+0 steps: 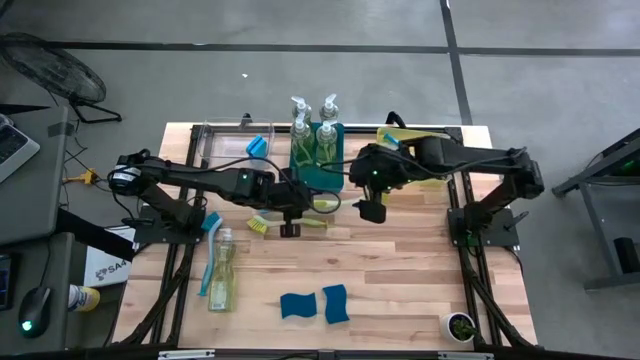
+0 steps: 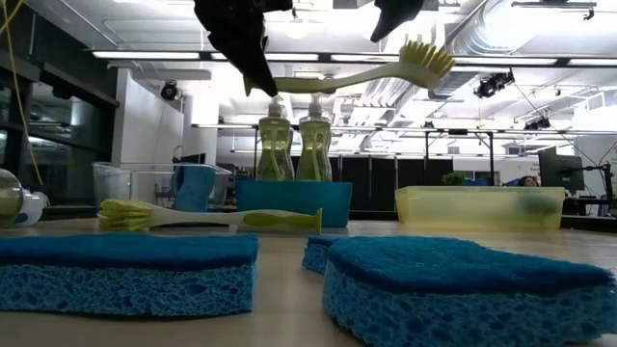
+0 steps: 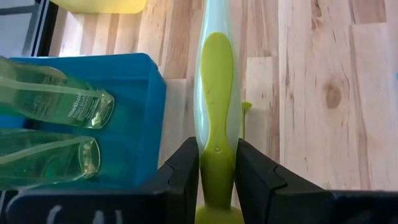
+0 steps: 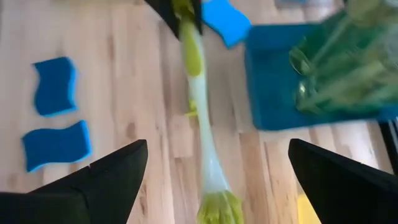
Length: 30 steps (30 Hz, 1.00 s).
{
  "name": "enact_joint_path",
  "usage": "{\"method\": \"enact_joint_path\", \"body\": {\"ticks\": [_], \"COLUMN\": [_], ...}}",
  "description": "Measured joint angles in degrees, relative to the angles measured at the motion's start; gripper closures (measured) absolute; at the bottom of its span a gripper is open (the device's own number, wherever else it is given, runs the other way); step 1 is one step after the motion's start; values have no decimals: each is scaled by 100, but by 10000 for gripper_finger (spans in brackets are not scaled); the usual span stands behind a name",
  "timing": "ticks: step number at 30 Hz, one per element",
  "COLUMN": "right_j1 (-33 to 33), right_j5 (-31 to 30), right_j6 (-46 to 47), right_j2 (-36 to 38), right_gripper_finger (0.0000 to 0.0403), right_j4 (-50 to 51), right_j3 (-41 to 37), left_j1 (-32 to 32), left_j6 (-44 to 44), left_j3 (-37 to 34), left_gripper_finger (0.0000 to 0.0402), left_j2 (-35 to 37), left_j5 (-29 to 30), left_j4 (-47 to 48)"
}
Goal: Pick & Place Kitchen Sink Supplies
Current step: Put the green dish brush into the yellow bin
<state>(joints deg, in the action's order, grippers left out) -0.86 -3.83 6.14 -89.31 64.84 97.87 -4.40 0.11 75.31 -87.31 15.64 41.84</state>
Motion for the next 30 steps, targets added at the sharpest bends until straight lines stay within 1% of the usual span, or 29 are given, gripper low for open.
{"method": "enact_joint_path", "body": {"ticks": [3,6,9,14,17,21,26,30], "right_j1": [-2,28,145,545,909,1435,2070,2399], "right_j5": [-288,-705,-1250,-2249,-2750,-3273,-3992,-4454], "right_j6": [340,676,1107,2158,2702,3417,4059,4454], "right_j2": [47,297,716,1568,2038,2590,3209,3525], "right_gripper_finger": [20,20,20,20,20,20,20,20], "right_j4": [232,458,609,704,701,556,-305,-702], "right_j3": [4,4,4,-218,-611,-1392,-2543,-3206], "left_j1": [0,0,0,4,6,64,138,182], "left_j6": [-116,-186,-187,-186,-187,-188,-210,-290], "left_j3": [0,0,0,0,0,0,0,0], "left_gripper_finger": [325,325,325,325,325,325,325,325], "left_j2": [0,0,0,0,0,0,0,0], "left_j5": [6,5,4,4,4,-28,-99,-182], "left_j4": [-68,-332,-680,-1143,-1388,-1737,-2121,-2104]}}
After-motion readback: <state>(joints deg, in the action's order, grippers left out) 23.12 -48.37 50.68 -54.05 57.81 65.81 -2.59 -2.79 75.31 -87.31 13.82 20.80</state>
